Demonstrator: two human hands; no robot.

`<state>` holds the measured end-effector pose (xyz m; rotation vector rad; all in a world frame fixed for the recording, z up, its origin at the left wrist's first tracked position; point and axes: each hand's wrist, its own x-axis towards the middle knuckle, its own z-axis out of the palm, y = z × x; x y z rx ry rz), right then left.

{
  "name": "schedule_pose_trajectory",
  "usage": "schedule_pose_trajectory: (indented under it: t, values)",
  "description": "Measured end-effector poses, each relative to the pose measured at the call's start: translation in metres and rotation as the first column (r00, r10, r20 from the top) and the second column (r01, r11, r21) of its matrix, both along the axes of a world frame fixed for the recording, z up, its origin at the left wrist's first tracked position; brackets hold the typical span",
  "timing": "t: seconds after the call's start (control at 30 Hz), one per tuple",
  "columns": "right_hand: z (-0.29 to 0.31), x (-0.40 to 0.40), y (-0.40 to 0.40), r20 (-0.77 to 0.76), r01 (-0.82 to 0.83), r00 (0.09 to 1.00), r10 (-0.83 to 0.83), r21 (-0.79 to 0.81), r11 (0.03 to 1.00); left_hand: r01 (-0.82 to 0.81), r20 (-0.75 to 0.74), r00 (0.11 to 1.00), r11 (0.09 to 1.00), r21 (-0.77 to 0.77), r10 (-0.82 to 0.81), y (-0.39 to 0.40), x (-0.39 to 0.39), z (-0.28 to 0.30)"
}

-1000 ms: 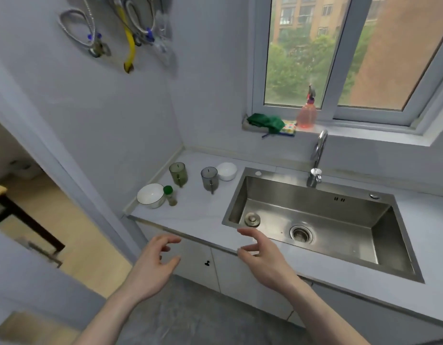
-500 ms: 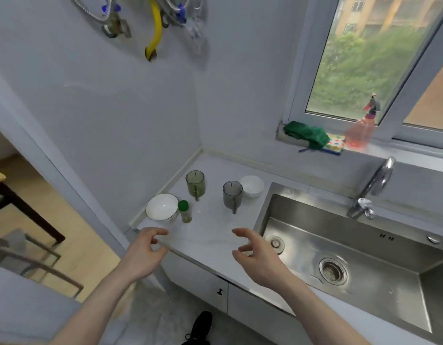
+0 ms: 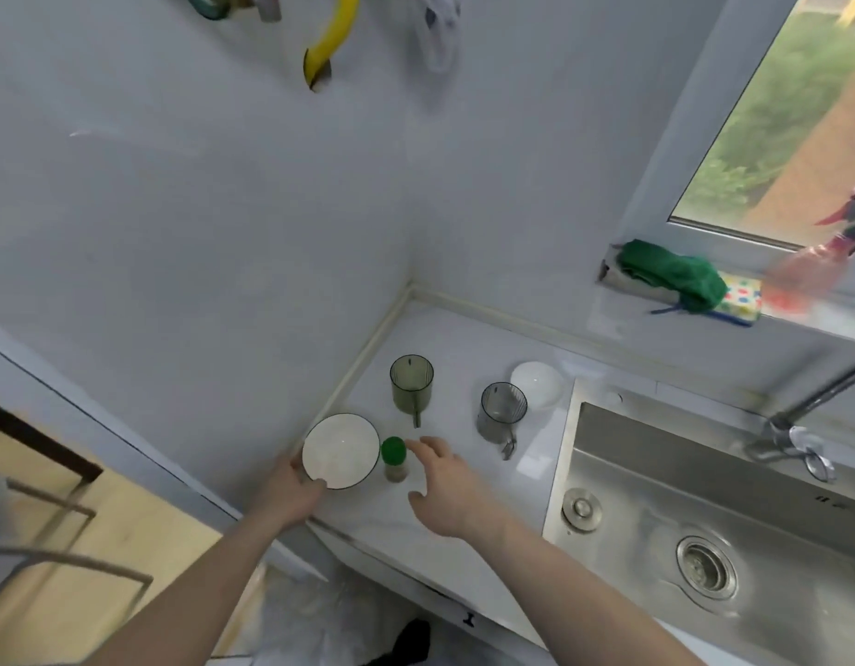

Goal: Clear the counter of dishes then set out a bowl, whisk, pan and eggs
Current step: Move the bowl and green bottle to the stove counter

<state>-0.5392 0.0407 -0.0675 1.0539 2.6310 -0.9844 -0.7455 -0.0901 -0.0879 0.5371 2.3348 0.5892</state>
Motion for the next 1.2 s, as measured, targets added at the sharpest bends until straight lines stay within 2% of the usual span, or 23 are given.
schedule_pose_trajectory:
  t: [0.17,0.3,0.53,0.63,0.73,0.9,1.07,1.2]
  values:
    - [-0.017,-0.041,0.014,0.101,-0.092,0.991,0.090,0.017,0.996,-0.052,0.120,0.991,0.999,-0.008,0.053,0.014,-0.021,-0.031]
    - [-0.035,-0.059,0.020,0.169,-0.123,0.978,0.120,0.005,0.992,-0.097,0.242,0.963,0.989,-0.110,0.122,0.023,-0.030,-0.050]
    - [-0.054,-0.071,0.021,0.066,0.035,0.997,-0.031,-0.069,0.997,-0.168,0.362,0.907,0.972,-0.161,0.217,0.032,-0.032,-0.066]
    - [-0.048,-0.054,0.022,0.019,0.112,0.994,-0.111,-0.088,0.990,-0.188,0.322,0.921,0.974,-0.125,0.219,0.034,-0.032,-0.064]
    - [-0.036,-0.017,0.018,-0.055,0.248,0.965,-0.257,-0.130,0.960,-0.093,0.270,0.957,0.993,-0.072,0.109,0.034,-0.021,-0.049]
    - [-0.009,0.067,0.003,-0.144,0.494,0.841,-0.522,-0.191,0.848,0.146,0.262,0.955,0.989,-0.019,-0.136,0.036,0.008,-0.023]
    - [0.022,0.145,-0.019,-0.187,0.673,0.672,-0.717,-0.248,0.696,0.390,0.270,0.879,0.918,0.069,-0.393,0.064,0.062,0.008]
    - [0.053,0.207,-0.047,-0.253,0.785,0.505,-0.825,-0.262,0.561,0.600,0.255,0.749,0.790,0.129,-0.611,0.094,0.125,0.035]
